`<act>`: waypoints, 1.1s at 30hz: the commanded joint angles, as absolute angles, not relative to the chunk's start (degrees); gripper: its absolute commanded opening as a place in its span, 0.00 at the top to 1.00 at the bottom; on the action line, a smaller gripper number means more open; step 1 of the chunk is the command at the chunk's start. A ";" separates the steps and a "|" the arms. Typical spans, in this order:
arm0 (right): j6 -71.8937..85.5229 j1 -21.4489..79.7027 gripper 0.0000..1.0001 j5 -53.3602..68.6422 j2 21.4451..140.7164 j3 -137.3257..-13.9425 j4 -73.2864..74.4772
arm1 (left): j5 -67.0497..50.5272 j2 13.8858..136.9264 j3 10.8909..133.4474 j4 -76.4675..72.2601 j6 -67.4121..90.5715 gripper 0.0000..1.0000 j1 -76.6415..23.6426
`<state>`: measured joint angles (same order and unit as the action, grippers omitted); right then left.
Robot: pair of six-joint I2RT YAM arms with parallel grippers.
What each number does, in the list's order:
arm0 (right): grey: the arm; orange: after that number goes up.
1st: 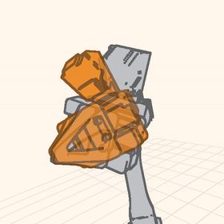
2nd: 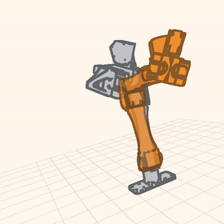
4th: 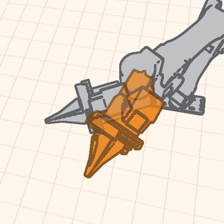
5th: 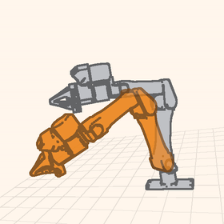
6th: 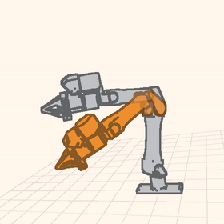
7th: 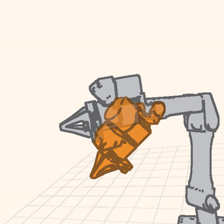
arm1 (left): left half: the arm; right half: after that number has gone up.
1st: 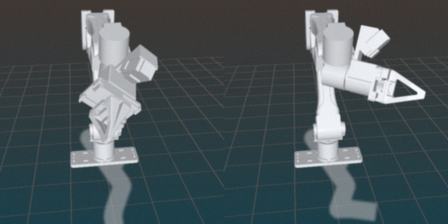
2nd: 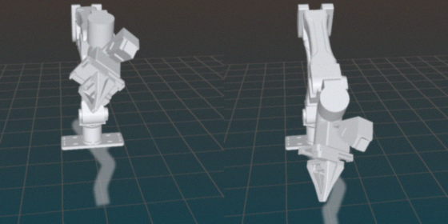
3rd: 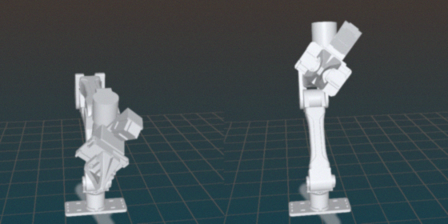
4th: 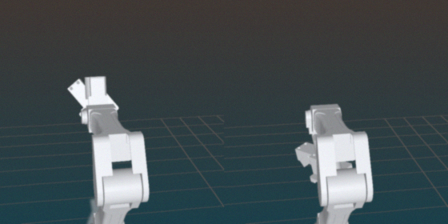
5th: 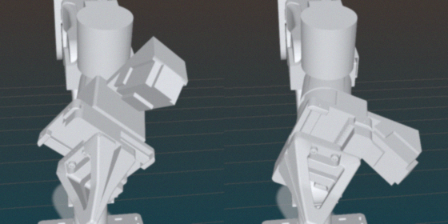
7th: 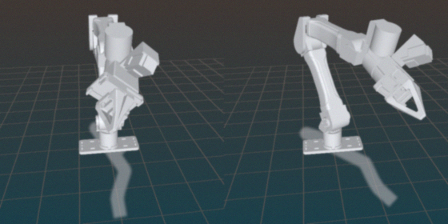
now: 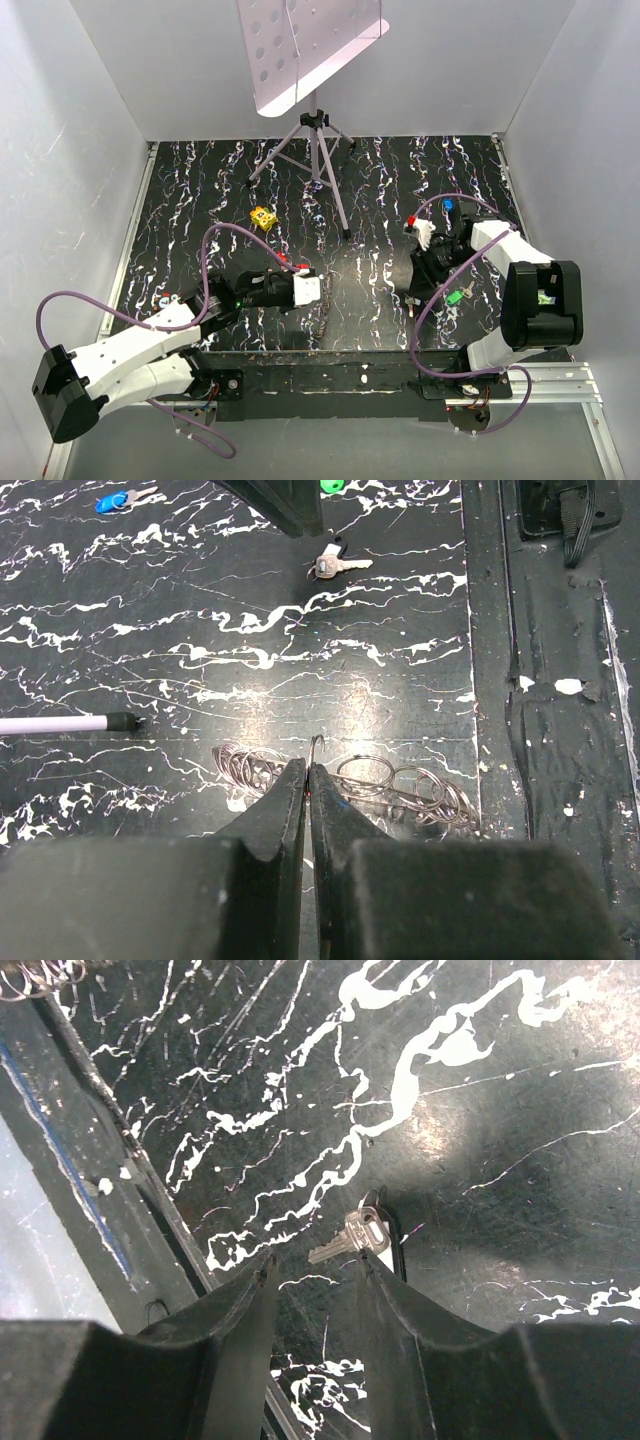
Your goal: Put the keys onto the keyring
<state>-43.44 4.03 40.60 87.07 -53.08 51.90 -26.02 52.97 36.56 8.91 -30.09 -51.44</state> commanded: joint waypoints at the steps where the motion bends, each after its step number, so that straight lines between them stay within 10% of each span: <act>1: -41.66 5.80 0.57 37.19 86.14 -51.16 47.29 | -26.02 50.98 37.71 7.73 -30.76 1.00 -51.42; 33: -37.53 14.41 0.59 26.63 86.84 -48.43 39.02 | -25.75 50.19 37.71 8.17 -30.41 1.00 -51.42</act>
